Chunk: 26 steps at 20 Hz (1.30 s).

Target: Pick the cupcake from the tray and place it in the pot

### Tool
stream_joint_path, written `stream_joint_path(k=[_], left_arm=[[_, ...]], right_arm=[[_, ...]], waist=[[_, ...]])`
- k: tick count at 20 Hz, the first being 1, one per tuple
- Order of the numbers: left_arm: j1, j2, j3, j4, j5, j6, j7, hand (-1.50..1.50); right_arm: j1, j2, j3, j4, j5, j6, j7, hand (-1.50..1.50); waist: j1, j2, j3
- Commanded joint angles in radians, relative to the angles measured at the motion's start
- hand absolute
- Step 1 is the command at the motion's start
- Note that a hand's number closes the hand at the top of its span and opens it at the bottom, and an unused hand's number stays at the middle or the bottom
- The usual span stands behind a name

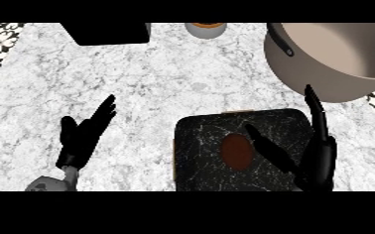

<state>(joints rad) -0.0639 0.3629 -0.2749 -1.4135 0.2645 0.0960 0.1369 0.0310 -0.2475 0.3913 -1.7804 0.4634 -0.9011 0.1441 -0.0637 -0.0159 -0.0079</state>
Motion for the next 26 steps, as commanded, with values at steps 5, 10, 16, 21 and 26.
stream_joint_path(k=[5, 10, 16, 21, 26], left_arm=[[0.018, -0.020, -0.036, -0.006, -0.021, -0.021, -0.028, 0.00], [-0.029, -0.039, -0.031, 0.056, -0.025, -0.054, -0.041, 0.00], [0.001, -0.058, -0.045, 0.043, -0.050, -0.058, -0.074, 0.00], [-0.056, -0.036, 0.034, 0.092, -0.011, -0.126, -0.050, 0.00], [-0.056, -0.073, 0.041, 0.020, -0.070, -0.101, 0.037, 0.00]], right_arm=[[0.157, 0.122, 0.114, -0.167, 0.306, 0.125, 0.450, -1.50], [0.104, 0.242, 0.146, -0.257, 0.511, 0.263, 0.768, -1.50], [0.070, 0.246, 0.163, -0.192, 0.372, 0.462, 0.896, -1.50], [0.102, 0.205, 0.122, -0.124, 0.297, 0.496, 0.843, -1.50], [0.169, 0.159, 0.082, -0.106, 0.290, 0.424, 0.728, -1.50]], waist=[[0.033, 0.009, -0.002], [0.051, 0.016, 0.003], [0.071, 0.018, 0.007], [0.063, 0.017, 0.008], [0.061, 0.015, 0.008]])
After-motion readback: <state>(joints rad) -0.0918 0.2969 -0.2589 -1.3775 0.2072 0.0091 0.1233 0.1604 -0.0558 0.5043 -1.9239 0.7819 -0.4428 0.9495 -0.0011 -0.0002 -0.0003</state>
